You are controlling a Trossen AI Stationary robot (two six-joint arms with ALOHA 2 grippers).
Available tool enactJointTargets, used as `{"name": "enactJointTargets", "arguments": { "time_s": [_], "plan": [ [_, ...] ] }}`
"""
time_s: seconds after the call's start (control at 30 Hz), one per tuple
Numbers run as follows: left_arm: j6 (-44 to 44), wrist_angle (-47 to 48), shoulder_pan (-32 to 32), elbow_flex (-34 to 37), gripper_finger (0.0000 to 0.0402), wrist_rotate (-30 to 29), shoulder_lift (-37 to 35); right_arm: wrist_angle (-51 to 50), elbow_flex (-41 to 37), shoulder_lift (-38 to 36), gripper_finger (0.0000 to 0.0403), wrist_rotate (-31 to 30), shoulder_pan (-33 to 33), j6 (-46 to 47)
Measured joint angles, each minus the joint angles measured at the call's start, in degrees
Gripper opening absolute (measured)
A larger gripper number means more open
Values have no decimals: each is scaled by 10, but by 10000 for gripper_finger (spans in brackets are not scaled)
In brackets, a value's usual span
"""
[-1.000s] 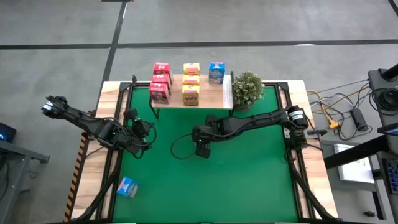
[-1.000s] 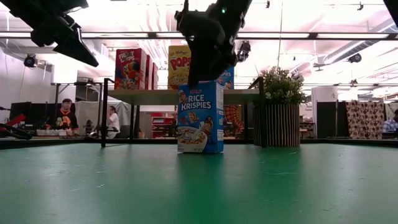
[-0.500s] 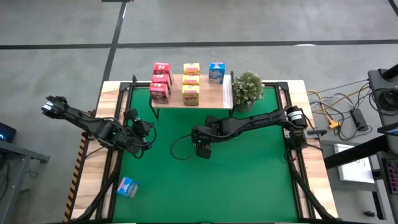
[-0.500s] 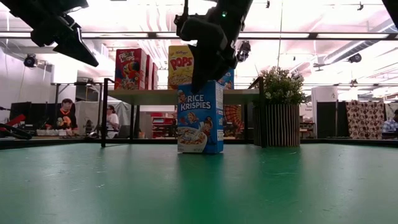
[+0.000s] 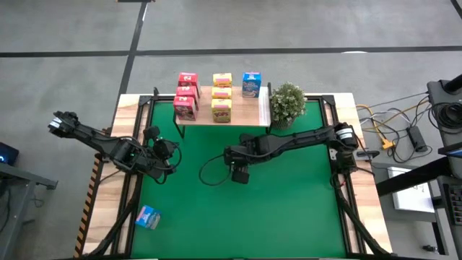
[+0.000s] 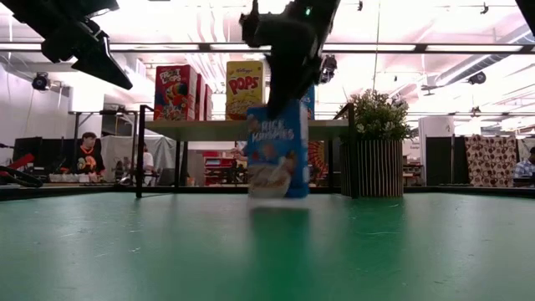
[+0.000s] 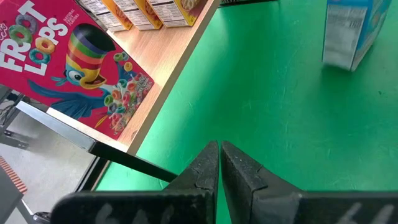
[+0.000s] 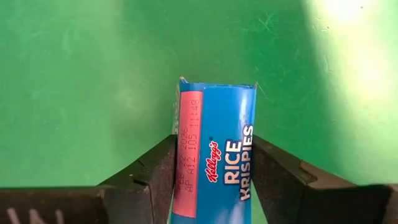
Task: Stack cereal on shelf
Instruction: Put the top blue cereal box on the shelf aligned with the other blue cereal box
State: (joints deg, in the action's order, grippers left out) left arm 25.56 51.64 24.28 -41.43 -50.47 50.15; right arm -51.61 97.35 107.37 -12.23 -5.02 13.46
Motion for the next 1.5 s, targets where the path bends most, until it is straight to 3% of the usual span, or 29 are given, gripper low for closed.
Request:
{"name": "enactJointTargets", "arguments": {
  "time_s": [0.37, 0.67, 0.93, 1.37, 1.5],
  "plan": [
    [0, -6, 0, 0, 0, 0, 0, -281, 201, -12, 175, 12, 1, -82],
    [0, -9, 0, 0, 0, 0, 0, -332, 336, -13, 176, 2, 32, -215],
    [0, -9, 0, 0, 0, 0, 0, -336, 358, -18, 176, 13, 119, -316],
    [-9, -16, 0, 0, 0, 0, 0, -306, 355, -18, 175, 172, 298, -417],
    [-9, -17, 0, 0, 0, 0, 0, -290, 352, -18, 175, 186, 328, -445]
  ]
}}
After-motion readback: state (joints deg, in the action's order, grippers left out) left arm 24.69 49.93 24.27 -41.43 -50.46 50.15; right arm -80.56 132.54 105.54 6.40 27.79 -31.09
